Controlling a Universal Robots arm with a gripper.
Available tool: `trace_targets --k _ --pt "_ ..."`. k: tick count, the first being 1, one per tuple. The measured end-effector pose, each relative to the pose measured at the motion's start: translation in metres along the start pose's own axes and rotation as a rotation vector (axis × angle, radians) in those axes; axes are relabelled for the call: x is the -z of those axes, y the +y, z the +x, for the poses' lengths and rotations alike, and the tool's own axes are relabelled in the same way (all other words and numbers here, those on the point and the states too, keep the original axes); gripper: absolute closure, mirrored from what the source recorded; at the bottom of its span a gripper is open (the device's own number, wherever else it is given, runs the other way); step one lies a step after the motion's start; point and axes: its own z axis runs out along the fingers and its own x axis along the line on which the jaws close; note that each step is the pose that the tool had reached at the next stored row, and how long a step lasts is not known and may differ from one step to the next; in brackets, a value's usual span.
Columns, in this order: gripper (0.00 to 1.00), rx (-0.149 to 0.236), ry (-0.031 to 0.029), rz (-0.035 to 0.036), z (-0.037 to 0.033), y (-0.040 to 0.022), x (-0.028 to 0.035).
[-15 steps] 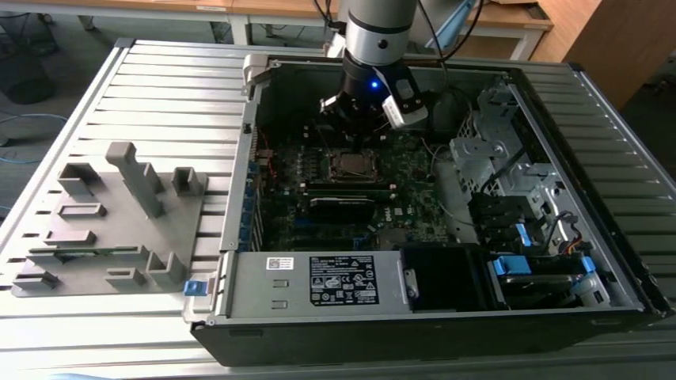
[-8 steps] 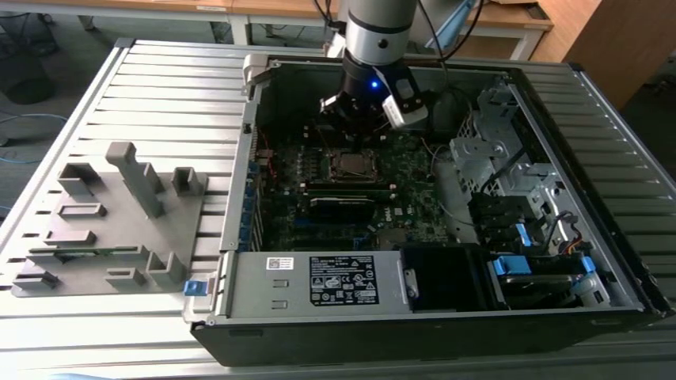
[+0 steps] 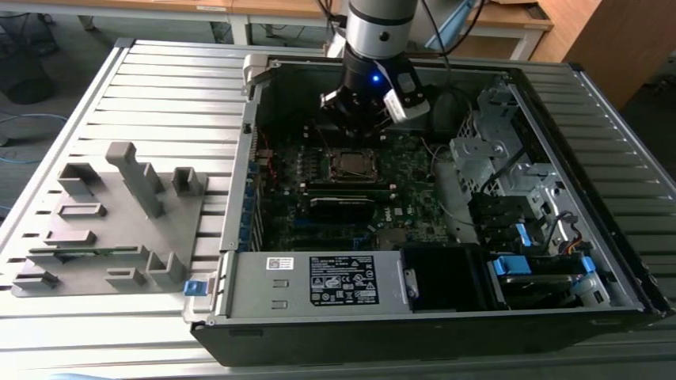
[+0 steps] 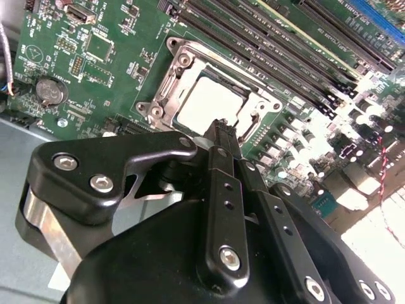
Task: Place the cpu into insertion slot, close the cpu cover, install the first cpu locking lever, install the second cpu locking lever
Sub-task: 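Install the first cpu locking lever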
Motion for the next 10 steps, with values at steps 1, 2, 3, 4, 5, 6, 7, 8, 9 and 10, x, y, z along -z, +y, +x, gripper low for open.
trace_targets --k 1,2,3,4,5,6,7,8,9,10 --pt "0.9 0.0 0.0001 0.0 0.0 0.0001 0.0016" --pt "0.9 0.0 0.0001 0.0001 0.0 0.0001 0.0032" --pt "0.9 0.0 0.0 0.0001 0.0 0.0001 0.0048" --pt "0.9 0.0 0.0 0.0001 0.0 0.0002 0.0061" --pt "0.9 0.0 0.0 0.0001 0.0 0.0002 0.0071" --pt "0.9 0.0 0.0001 0.0001 0.0 0.0002 0.0077" --pt "0.9 0.0 -0.0001 -0.0001 0.0 0.0002 0.0077" --pt "0.9 0.0 -0.0001 -0.0001 0.0 0.0002 0.0077" --pt "0.9 0.0 -0.0001 -0.0002 0.0 0.0002 0.0077" --pt "0.9 0.0 -0.0001 -0.0002 0.0 0.0002 0.0077"
